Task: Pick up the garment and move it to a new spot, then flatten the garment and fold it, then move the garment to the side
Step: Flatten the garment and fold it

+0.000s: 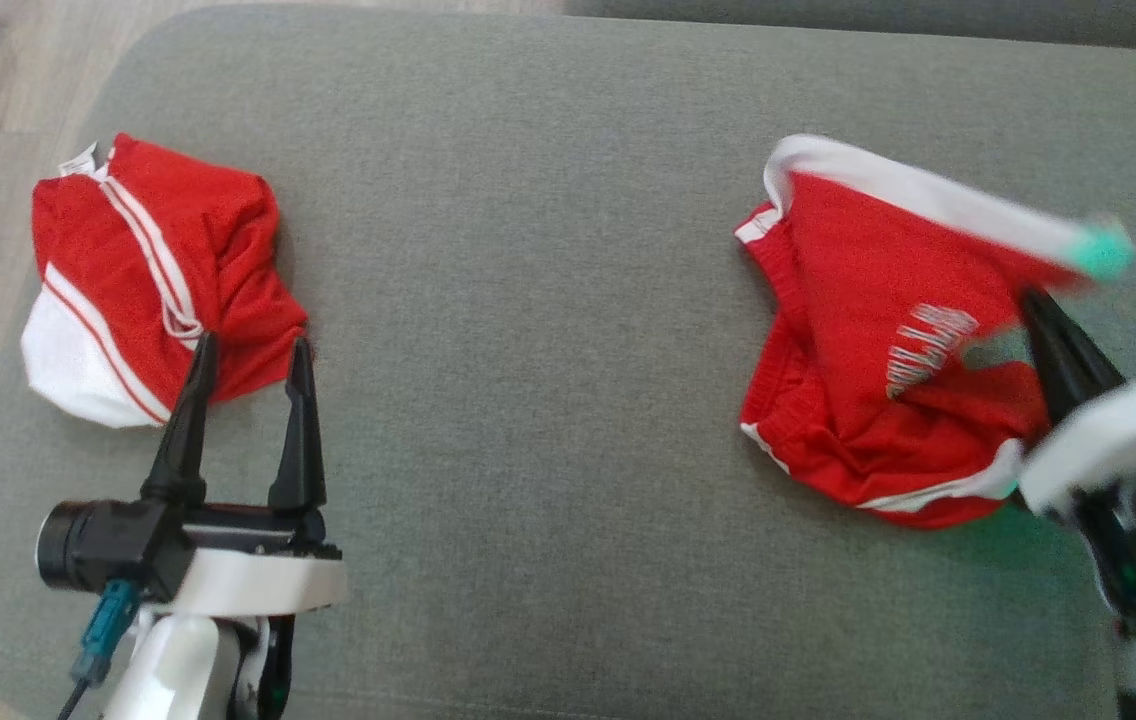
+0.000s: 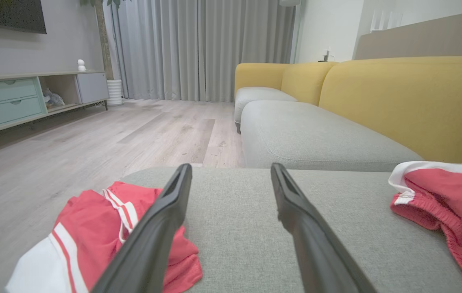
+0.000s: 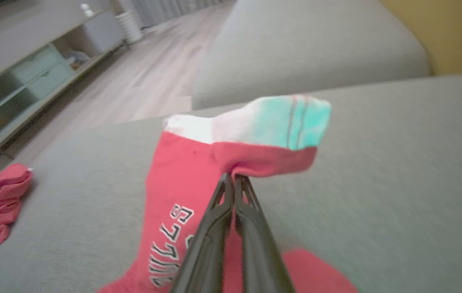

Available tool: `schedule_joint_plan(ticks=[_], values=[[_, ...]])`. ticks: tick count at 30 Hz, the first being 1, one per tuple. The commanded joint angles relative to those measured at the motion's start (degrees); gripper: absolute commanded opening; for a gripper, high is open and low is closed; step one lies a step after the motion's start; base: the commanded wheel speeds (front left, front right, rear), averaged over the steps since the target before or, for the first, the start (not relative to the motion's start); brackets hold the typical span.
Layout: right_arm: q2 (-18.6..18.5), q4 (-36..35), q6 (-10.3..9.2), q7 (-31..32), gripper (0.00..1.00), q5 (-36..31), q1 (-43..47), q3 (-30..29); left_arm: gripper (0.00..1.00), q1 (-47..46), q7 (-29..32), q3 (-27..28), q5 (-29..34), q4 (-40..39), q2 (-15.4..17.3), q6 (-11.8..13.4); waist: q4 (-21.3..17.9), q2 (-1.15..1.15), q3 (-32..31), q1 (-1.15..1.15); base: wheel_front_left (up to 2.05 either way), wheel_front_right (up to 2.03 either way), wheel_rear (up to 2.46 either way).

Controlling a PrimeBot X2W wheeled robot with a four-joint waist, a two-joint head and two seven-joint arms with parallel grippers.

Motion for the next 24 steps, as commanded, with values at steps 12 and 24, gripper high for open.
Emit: schedule_joint_plan(ticks=[12, 24], values=[[5.22, 5.28, -0.04, -5.47, 1.00, -2.88, 6.57, -11.71, 1.00, 0.69, -0.54, 5.33, 2.92, 0.39, -2.30, -3.34, -2.83, 0.00, -0.68, 0.00, 0.00, 0.00, 0.00], [2.79, -4.75, -0.04, -18.61, 1.00, -12.10, 5.51, -5.25, 1.00, 2.13, -0.54, 6.72, 4.79, 2.11, -3.21, -4.18, -4.73, 0.00, -2.46, 0.00, 0.00, 0.00, 0.00]])
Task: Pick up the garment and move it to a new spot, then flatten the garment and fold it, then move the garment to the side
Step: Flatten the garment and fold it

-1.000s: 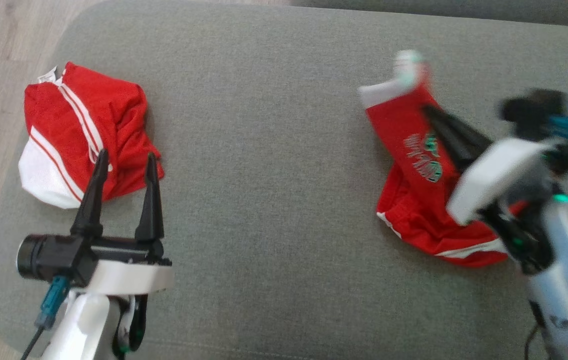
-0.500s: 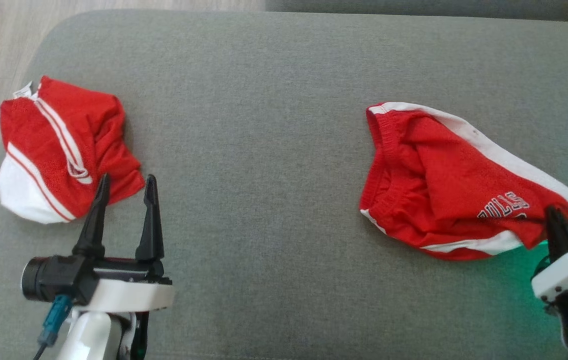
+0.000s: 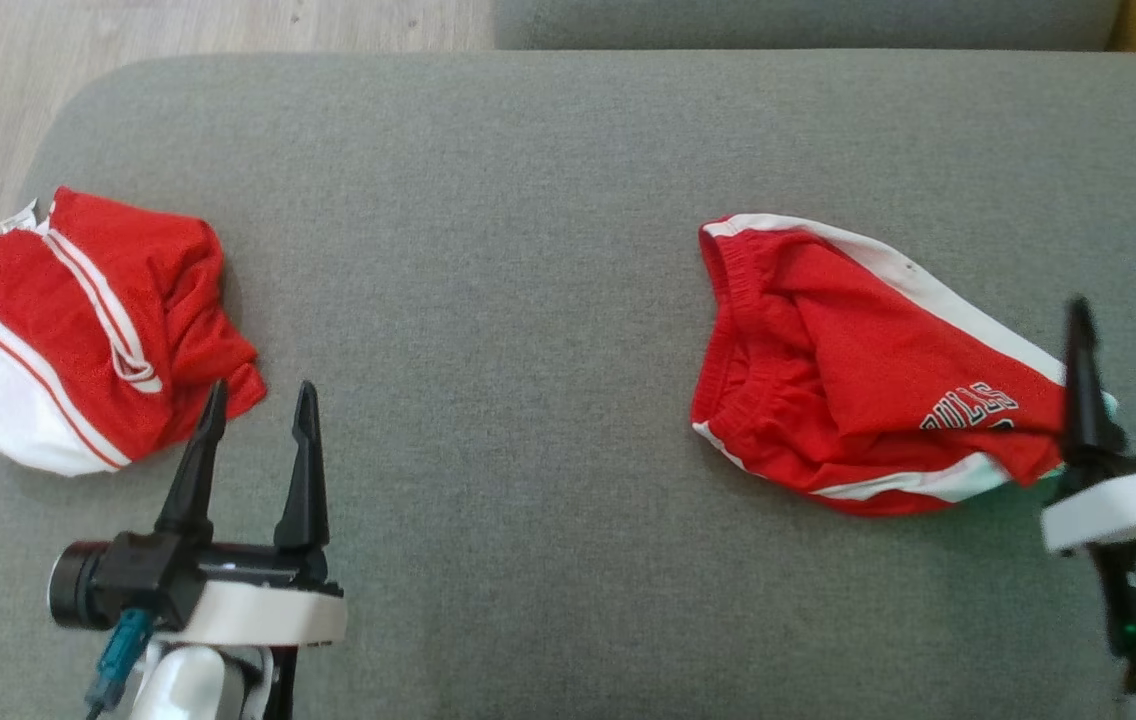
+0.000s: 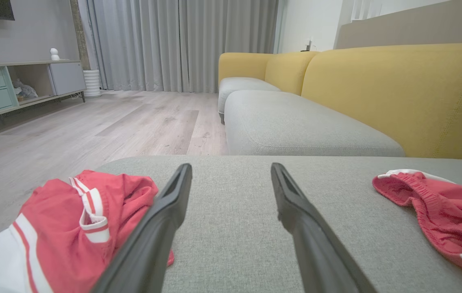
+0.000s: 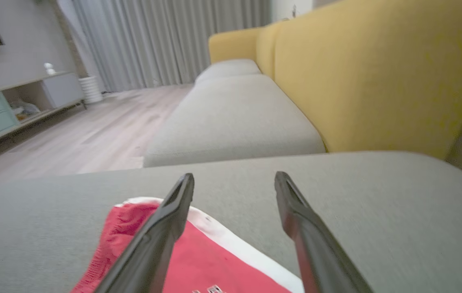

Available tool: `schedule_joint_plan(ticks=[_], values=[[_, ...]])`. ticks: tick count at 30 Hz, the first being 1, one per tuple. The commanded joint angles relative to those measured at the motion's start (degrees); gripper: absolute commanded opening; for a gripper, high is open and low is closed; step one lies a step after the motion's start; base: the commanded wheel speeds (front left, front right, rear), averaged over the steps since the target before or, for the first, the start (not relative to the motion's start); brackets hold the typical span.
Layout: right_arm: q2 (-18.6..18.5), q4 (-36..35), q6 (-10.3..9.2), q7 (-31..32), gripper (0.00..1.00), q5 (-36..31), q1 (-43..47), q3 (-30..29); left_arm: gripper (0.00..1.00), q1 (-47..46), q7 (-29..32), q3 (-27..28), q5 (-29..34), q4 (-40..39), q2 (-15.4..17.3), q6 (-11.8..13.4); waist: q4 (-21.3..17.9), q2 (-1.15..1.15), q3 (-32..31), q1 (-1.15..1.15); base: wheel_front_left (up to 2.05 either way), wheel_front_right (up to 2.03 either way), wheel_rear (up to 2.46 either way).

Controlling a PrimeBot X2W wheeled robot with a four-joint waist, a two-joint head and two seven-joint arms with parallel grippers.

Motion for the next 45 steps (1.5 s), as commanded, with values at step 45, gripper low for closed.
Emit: schedule_joint_plan(ticks=[45], values=[[1.83, -11.62, -0.04, 1.17, 1.00, 0.52, 1.65, 11.76, 1.00, -24.82, 14.56, -27.64, -2.14, 9.81, -6.93, -6.82, -5.87, 0.00, 7.22, 0.00, 0.00, 0.00, 0.00]])
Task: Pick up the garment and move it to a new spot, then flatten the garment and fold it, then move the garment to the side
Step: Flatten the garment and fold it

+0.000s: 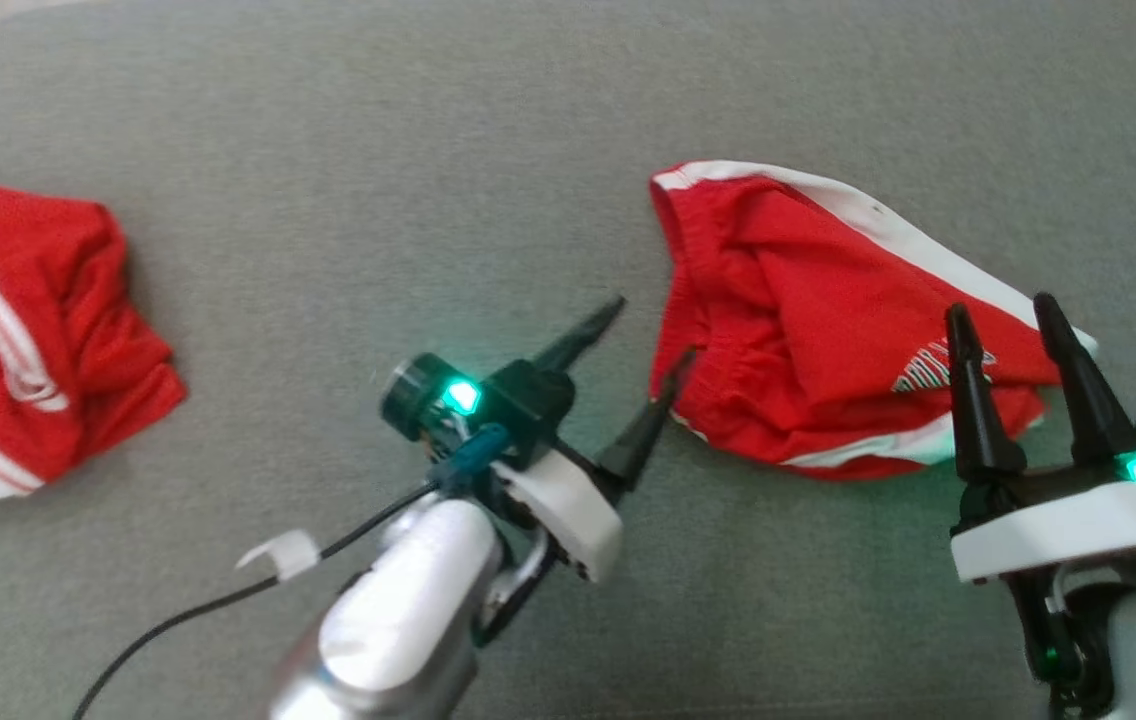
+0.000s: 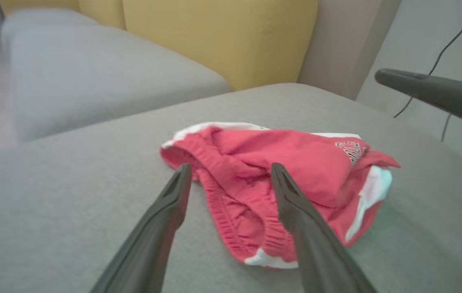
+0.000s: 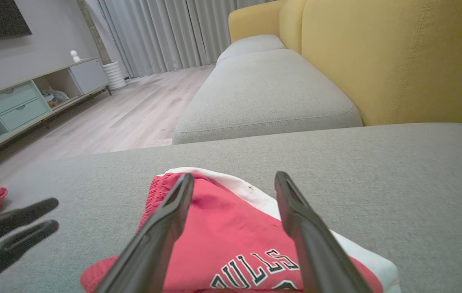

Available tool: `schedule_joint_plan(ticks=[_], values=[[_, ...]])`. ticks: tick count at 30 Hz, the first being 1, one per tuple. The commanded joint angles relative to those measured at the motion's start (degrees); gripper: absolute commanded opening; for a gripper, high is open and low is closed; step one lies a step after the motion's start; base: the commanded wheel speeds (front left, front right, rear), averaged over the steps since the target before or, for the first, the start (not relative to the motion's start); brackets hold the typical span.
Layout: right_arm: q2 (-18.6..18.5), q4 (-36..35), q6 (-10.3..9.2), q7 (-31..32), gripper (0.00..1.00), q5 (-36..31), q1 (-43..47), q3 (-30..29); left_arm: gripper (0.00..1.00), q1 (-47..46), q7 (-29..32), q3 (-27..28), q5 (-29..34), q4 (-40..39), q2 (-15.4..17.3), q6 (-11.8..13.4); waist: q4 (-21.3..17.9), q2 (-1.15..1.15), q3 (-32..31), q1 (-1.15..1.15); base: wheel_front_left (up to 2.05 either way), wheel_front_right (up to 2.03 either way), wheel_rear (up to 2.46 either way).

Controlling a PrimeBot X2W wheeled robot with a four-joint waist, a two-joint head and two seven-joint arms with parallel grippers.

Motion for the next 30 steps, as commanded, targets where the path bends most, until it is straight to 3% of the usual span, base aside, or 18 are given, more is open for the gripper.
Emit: schedule_joint_plan(ticks=[1, 6, 10, 11, 12, 19, 22, 30], values=[[-0.50, -1.81, -0.04, 0.22, 1.00, 0.68, -1.75, 1.15, 1.00, -2.88, 1.02, -1.63, -3.14, -0.48, 0.21, -0.18, -1.88, 0.00, 1.52, -0.01, 0.00, 0.00, 0.00], [-0.44, -1.11, -0.04, 0.17, 1.00, 1.45, -1.92, 0.65, 1.00, -5.14, 3.92, -8.12, -8.97, 3.65, 0.19, 0.73, -2.71, 0.00, 2.39, -0.01, 0.00, 0.00, 0.00], [-0.34, -0.74, -0.04, 0.28, 1.00, 1.82, -2.08, 0.55, 1.00, -6.21, 5.21, -10.20, -12.00, 7.70, 0.18, 2.31, -2.72, 0.00, 2.62, -0.01, 0.00, 0.00, 0.00], [-0.31, -0.68, -0.04, 0.31, 1.00, 1.89, -2.14, 0.55, 0.44, -6.53, 4.96, -10.45, -12.65, 8.58, 0.18, 2.50, -2.64, 0.00, 2.67, -0.01, 0.00, 0.00, 0.00], [-0.29, -0.63, -0.04, 0.32, 1.00, 1.92, -2.18, 0.54, 0.00, -6.75, 4.64, -10.58, -13.47, 9.33, 0.18, 2.67, -2.58, 0.00, 2.66, -0.01, 0.00, 0.00, 0.00], [-0.14, 0.04, -0.04, 0.85, 1.00, 2.01, -1.93, -0.29, 0.00, -7.13, 1.49, -11.03, -15.18, 12.67, 0.23, 3.60, -1.79, 0.00, 1.82, -0.01, 0.00, 0.00, 0.00], [-0.04, 0.43, -0.04, 1.14, 1.00, 1.96, -1.59, -0.55, 0.00, -5.29, 0.01, -10.84, -14.93, 13.38, 1.78, 4.65, -1.42, 0.00, 0.88, -0.01, 0.00, 0.00, 0.00], [0.16, 0.79, -0.04, 2.15, 1.00, 1.69, -0.20, -1.33, 0.00, 4.75, -1.22, -8.90, -15.24, 7.25, 9.33, 11.53, 0.81, 0.00, -1.71, -0.01, 0.00, 0.00, 0.00]])
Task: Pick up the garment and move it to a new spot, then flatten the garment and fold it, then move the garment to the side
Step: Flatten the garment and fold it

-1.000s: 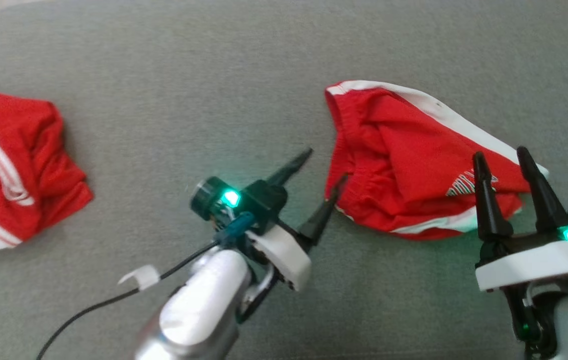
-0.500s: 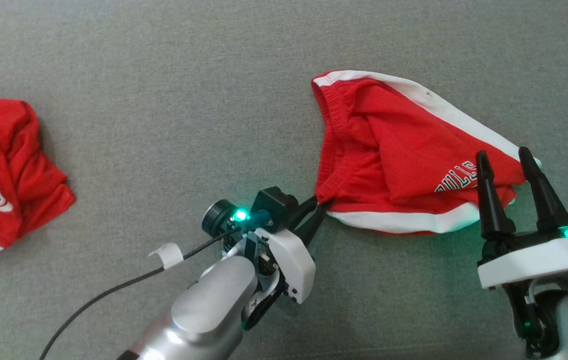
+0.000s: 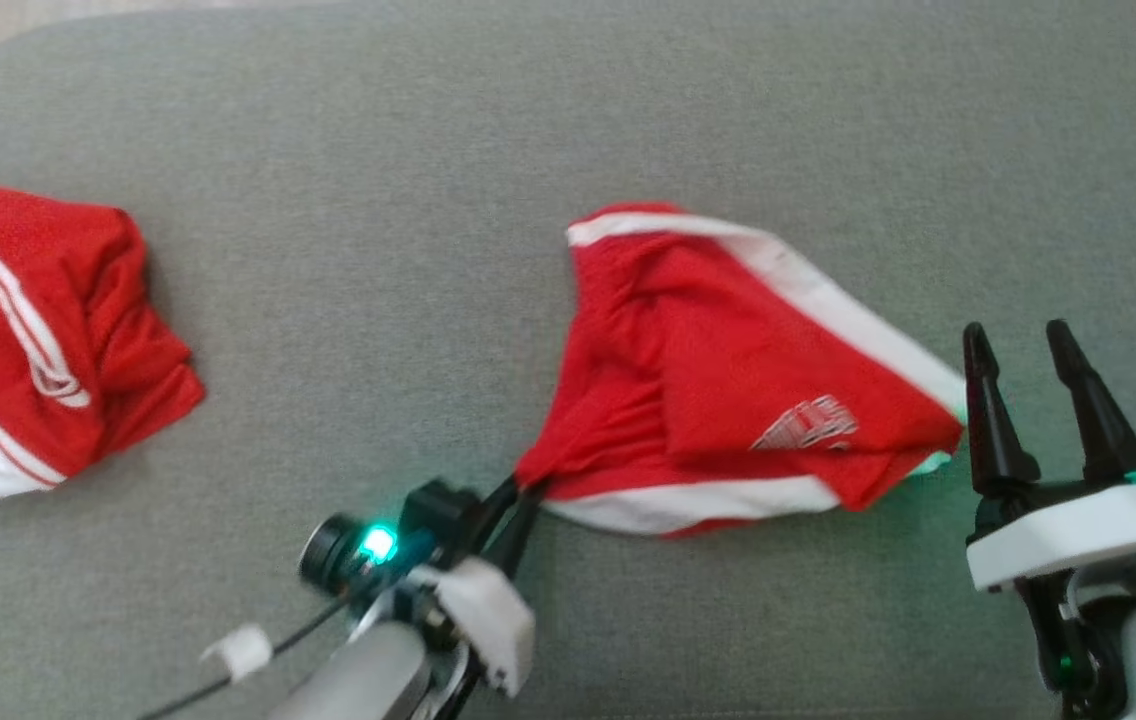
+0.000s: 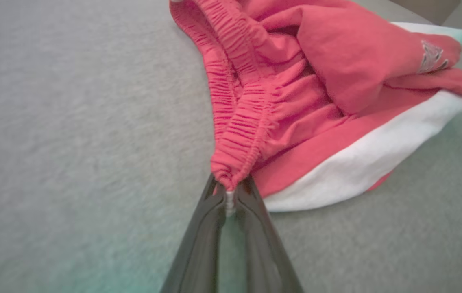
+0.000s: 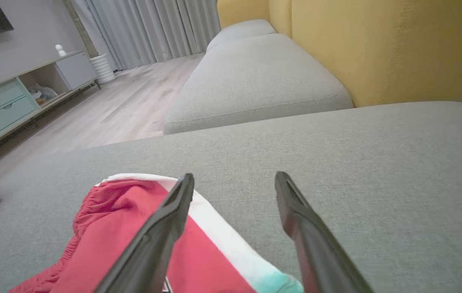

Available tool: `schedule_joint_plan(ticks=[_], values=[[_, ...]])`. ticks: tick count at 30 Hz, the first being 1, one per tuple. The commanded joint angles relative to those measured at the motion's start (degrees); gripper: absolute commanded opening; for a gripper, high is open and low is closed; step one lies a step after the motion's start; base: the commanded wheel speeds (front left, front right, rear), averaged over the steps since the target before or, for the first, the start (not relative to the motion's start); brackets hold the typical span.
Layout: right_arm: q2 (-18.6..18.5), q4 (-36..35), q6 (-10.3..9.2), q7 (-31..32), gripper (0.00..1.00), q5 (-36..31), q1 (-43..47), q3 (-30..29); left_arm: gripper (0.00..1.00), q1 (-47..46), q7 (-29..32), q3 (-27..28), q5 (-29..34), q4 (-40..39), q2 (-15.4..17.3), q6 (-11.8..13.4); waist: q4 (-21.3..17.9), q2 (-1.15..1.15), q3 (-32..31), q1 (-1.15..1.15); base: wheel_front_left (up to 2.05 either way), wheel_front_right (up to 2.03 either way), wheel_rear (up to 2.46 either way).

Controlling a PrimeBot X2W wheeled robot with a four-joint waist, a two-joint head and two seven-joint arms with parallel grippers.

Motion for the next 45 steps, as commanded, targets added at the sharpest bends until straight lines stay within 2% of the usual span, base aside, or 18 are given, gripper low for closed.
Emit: schedule_joint_plan(ticks=[1, 5, 8, 12, 13, 14, 15, 20, 25, 31, 39, 45], values=[[0.03, -1.95, -0.04, 0.31, 1.00, 0.01, -0.05, 0.99, 0.00, 1.14, 0.25, 2.37, -0.50, -1.97, 2.04, 1.30, 0.85, 0.00, -0.78, 0.00, 0.00, 0.00, 0.00], [0.08, -2.01, -0.04, 0.93, 1.00, -0.32, 0.35, 0.69, 0.00, 8.34, 1.08, 4.01, -2.44, -7.76, 4.84, 5.72, 2.05, 0.00, -1.81, 0.00, 0.00, 0.00, 0.00], [0.11, -2.14, -0.04, 1.39, 1.00, -0.54, 0.56, 0.45, 0.00, 13.71, 1.41, 4.92, -4.14, -11.80, 5.70, 8.74, 2.83, 0.00, -2.41, 0.00, 0.00, 0.00, 0.00], [0.16, -2.61, -0.04, 1.89, 1.00, -0.78, 0.93, 0.30, 0.00, 17.75, 0.40, 5.19, -4.98, -15.39, 5.52, 10.94, 3.81, 0.00, -2.76, 0.00, 0.00, 0.00, 0.00], [0.17, -2.76, -0.04, 2.02, 1.00, -0.86, 0.99, 0.22, 0.17, 17.88, -0.54, 5.15, -4.76, -16.02, 5.33, 10.93, 4.06, 0.00, -2.74, 0.00, 0.00, 0.00, 0.00], [0.18, -2.89, -0.04, 2.17, 1.00, -0.93, 1.00, 0.26, 0.50, 17.87, -1.66, 5.18, -4.65, -16.56, 5.02, 10.66, 4.23, 0.00, -2.76, 0.00, 0.00, 0.00, 0.00], [0.18, -2.99, -0.04, 2.36, 1.00, -1.02, 0.96, 0.34, 1.00, 17.72, -2.89, 5.30, -4.41, -16.92, 4.72, 10.56, 4.36, 0.00, -2.78, 0.00, 0.00, 0.00, 0.00], [-0.47, -3.48, -0.04, 3.42, 1.00, -1.45, 0.54, 1.01, 1.00, 16.04, -8.70, 6.92, -3.26, -17.60, 4.39, 10.10, 4.46, 0.00, -3.13, 0.00, 0.00, 0.00, 0.00], [-1.02, -4.65, -0.04, 4.46, 1.00, -1.70, 0.04, 1.19, 1.00, 13.13, -12.47, 11.99, -1.31, -20.34, 6.36, 11.12, 4.65, 0.00, -3.45, 0.00, 0.00, 0.00, 0.00], [-1.23, -5.51, -0.04, 5.48, 1.00, -1.89, -0.17, 1.21, 1.00, 10.34, -13.26, 18.88, 0.53, -22.07, 10.64, 11.79, 5.04, 0.00, -3.84, 0.00, 0.00, 0.00, 0.00], [-1.24, -6.28, -0.04, 6.44, 1.00, -2.21, 0.23, 1.78, 1.00, 9.67, -12.63, 22.17, 0.72, -21.41, 15.59, 11.98, 4.82, 0.00, -4.36, 0.00, 0.00, 0.00, 0.00], [-1.13, -6.32, -0.04, 6.59, 1.00, -2.17, 0.45, 2.09, 1.00, 9.93, -12.16, 23.48, -0.27, -21.83, 16.75, 12.39, 4.39, 0.00, -4.43, 0.00, 0.00, 0.00, 0.00]])
